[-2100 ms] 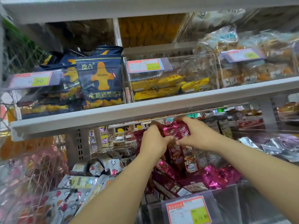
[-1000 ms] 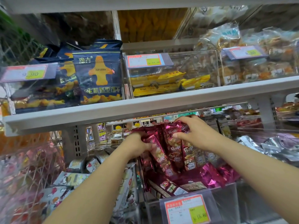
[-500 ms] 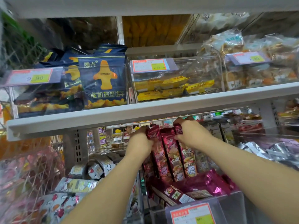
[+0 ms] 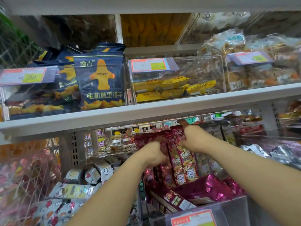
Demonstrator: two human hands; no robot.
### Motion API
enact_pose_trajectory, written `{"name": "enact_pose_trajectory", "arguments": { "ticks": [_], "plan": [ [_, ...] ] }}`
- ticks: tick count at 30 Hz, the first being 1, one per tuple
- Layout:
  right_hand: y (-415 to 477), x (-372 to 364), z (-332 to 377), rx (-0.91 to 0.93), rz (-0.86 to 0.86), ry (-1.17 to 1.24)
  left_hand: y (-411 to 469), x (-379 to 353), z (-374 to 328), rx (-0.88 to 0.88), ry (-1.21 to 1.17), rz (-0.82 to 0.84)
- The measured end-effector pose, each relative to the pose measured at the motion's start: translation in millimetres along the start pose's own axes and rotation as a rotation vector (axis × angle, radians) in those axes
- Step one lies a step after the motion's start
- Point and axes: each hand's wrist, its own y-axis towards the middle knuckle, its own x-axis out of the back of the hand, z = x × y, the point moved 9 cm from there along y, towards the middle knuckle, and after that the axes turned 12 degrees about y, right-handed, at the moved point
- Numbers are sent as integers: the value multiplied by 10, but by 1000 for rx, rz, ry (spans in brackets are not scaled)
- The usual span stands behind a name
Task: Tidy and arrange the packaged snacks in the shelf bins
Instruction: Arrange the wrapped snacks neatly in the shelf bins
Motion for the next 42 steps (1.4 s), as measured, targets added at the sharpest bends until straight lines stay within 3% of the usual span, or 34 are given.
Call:
{"name": "enact_pose_trajectory", "arguments": {
  "ticks": [3, 7, 11, 15, 19, 23, 29, 42],
  "plan": [
    [24, 2, -16, 17, -12, 9, -14, -147, -47, -11, 155, 119],
    [72, 91, 9, 82, -57, 98, 51, -74, 61, 57, 139, 44],
    [66, 126, 73, 175, -86, 167, 77, 118, 204, 108, -63, -100],
    [106, -116, 12, 162, 52, 269, -20, 163, 76, 45, -319, -145],
    [151, -144, -80, 103, 123, 375, -5, 116, 34, 60, -327, -167],
    [117, 44, -131, 117, 58, 139, 25, 133, 156, 167, -265, -206],
    [136, -51, -286, 12, 156, -84, 28, 144, 140, 173, -236, -210],
    [135, 196, -340, -30, -70, 3, 64, 152, 109, 152, -157, -194]
  ]
}}
